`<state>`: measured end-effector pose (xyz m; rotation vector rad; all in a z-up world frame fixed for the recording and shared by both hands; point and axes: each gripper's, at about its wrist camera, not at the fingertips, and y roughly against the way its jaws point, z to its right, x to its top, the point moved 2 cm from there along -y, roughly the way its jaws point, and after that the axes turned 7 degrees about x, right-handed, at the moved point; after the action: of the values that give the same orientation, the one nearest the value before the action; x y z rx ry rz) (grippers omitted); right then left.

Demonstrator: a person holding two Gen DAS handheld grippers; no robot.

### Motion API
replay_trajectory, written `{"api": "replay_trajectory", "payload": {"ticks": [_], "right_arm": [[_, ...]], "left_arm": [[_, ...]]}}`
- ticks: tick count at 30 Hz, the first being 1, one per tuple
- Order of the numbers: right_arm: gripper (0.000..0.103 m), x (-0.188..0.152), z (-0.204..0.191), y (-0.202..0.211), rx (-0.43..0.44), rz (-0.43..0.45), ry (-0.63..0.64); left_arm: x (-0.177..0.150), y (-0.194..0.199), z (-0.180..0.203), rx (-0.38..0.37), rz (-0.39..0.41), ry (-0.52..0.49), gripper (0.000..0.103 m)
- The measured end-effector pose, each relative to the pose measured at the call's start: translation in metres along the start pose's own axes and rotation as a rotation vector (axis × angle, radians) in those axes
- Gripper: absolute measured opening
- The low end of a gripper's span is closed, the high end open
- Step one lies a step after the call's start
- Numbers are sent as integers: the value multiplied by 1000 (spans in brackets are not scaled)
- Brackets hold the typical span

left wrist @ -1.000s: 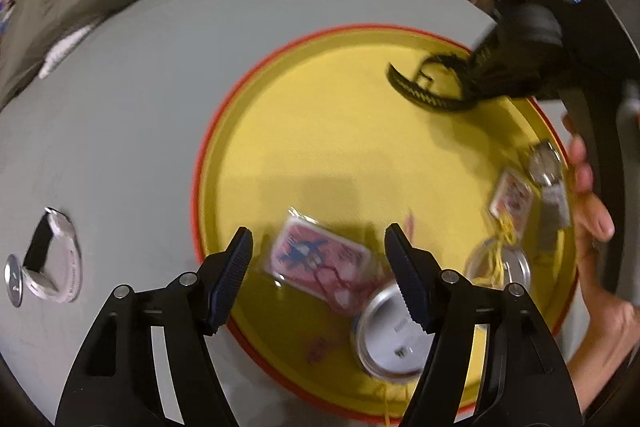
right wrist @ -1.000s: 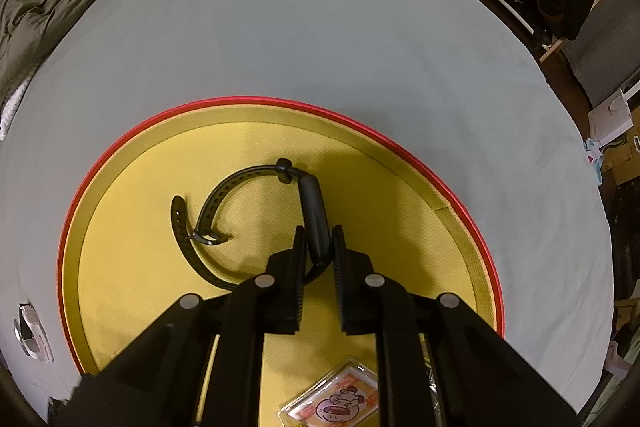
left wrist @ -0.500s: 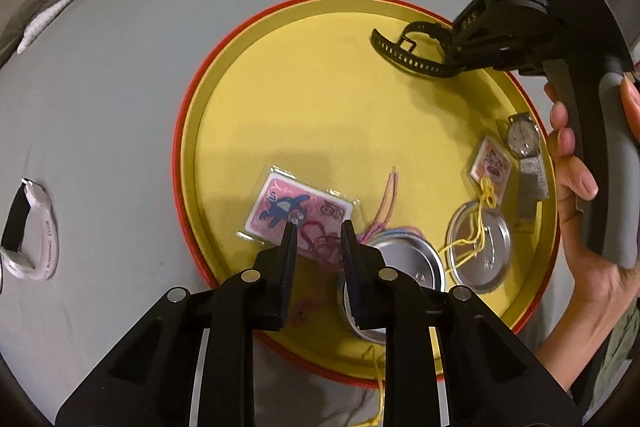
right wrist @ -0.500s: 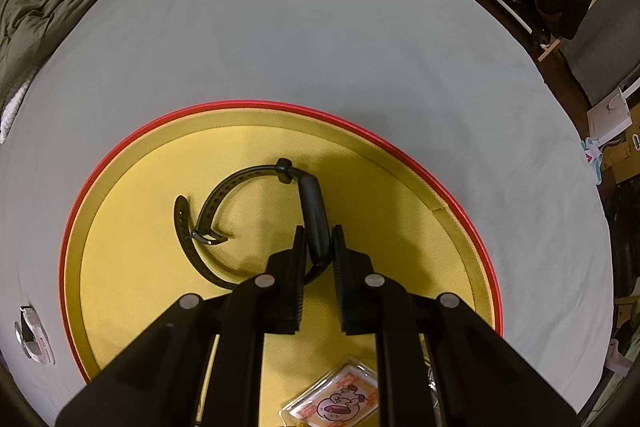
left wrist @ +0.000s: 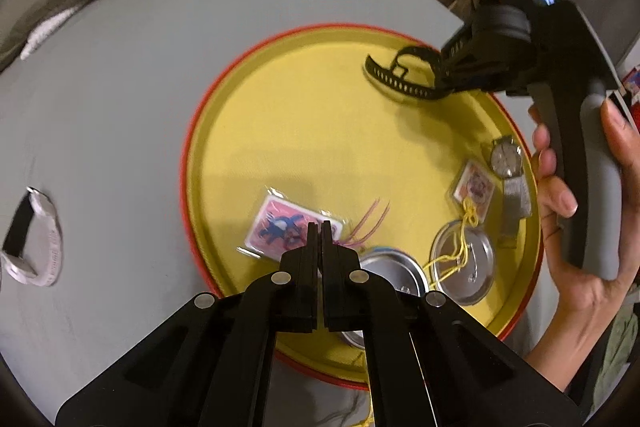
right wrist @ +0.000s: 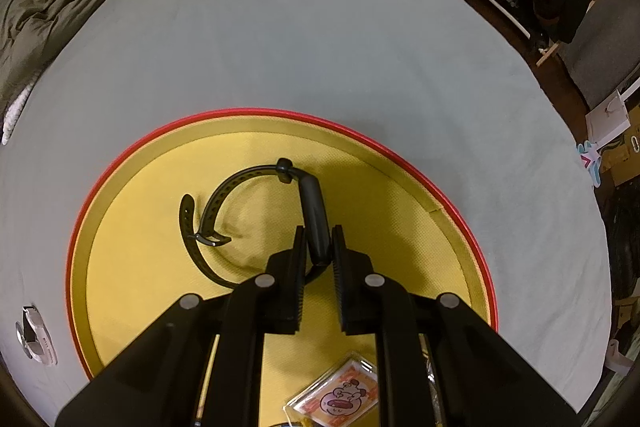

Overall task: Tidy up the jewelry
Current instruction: 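Carry the black watch band and pink card tag out of the tray over the bedspread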

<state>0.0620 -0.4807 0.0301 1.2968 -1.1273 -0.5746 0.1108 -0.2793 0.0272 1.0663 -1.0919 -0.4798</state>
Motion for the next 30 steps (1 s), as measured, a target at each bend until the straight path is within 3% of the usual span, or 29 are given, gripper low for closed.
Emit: {"api": "replay_trajectory", "payload": {"ticks": [6, 12, 19, 30], "right_arm": [[13, -3, -14, 24, 20, 52, 27], [13, -13, -44, 54, 95, 105, 104], [13, -28, -81, 76, 202, 122, 210], [13, -57, -119, 108, 265, 165, 340]], "left_arm": [[6, 25, -8, 10, 65, 2, 1], [18, 60, -25, 36, 131, 45, 1], [30, 86, -48, 68, 146, 79, 1], [51, 150, -88, 133, 217, 142, 1]]}}
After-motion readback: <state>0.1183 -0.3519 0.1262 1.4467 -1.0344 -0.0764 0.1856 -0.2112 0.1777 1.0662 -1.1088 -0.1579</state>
